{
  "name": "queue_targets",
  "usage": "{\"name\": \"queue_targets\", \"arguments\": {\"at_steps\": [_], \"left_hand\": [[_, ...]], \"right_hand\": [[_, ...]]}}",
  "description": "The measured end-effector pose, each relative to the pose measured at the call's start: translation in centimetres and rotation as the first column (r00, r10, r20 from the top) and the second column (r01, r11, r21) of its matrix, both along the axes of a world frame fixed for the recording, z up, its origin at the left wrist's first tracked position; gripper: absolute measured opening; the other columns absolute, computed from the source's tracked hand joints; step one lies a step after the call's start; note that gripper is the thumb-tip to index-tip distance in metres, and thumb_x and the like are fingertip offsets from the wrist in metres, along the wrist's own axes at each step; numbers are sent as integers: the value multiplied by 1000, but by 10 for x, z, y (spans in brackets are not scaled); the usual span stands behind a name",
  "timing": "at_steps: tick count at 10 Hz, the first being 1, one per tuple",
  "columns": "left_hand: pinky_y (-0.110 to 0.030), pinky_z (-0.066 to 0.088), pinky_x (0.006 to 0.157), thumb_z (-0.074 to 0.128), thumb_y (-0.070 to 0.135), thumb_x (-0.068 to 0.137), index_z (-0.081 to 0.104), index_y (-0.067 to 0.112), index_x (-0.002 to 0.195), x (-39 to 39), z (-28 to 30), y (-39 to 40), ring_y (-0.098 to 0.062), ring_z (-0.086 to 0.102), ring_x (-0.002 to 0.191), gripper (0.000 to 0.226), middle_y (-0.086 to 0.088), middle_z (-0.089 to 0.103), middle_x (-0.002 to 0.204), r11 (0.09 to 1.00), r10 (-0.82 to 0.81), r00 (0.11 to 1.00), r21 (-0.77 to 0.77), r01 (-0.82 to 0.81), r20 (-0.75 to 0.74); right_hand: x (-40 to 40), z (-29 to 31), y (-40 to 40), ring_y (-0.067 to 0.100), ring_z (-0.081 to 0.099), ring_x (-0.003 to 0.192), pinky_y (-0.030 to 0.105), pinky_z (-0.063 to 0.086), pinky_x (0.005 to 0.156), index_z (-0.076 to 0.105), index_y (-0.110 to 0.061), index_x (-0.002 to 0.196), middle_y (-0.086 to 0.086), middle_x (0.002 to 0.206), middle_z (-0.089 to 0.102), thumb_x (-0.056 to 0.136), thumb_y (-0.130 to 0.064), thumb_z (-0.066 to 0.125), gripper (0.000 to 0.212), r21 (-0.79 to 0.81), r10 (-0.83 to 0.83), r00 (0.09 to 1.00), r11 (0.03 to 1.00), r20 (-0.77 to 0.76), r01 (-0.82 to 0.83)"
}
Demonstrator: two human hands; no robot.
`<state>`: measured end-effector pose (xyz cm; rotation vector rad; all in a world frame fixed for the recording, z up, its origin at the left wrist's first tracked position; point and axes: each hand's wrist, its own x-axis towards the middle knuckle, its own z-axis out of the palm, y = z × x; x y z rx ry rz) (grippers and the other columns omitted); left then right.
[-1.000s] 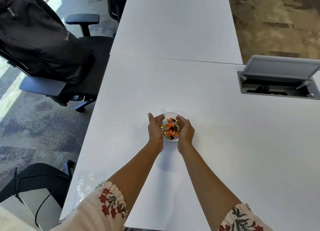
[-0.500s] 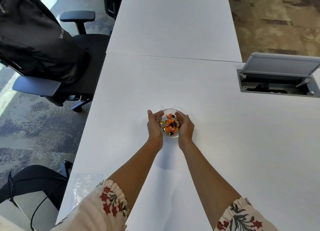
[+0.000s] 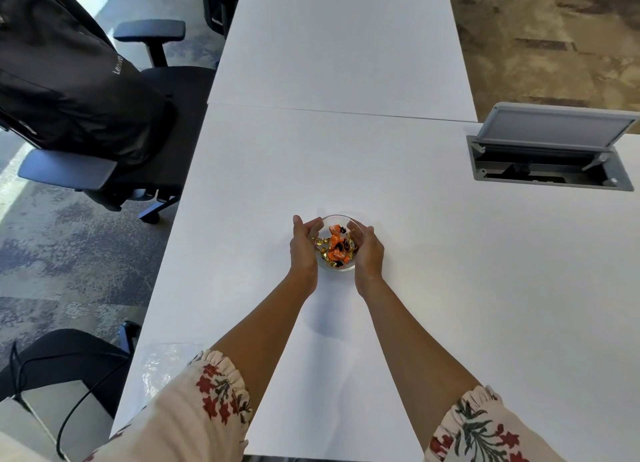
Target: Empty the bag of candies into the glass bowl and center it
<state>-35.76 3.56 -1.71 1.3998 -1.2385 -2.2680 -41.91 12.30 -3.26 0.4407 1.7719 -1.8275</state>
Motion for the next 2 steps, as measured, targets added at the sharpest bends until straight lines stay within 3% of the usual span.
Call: {"name": "queue_targets", "arguments": {"at_steps": [1,2], "left_hand": [[-32,34,107,25,52,107,60,16,139,9,7,-4,-19,51,134,59,0,62,139,994,-43,997,-94,48,58],[-33,30,112,27,51,107,52,19,146,19,10,-4,-16,45,137,56,4,54,145,968,-97,984,-216,128,147]], "right_hand": [[4,5,6,17,59,124,28,47,96,72,-23,115,-5,125,69,102,-29,36,38,95,-45,994,994,-99,54],[8,10,14,16,55,129,25,41,100,66,-18,127,-2,133,65,104,-24,34,40,227,-8,971,972,-239,64]]}}
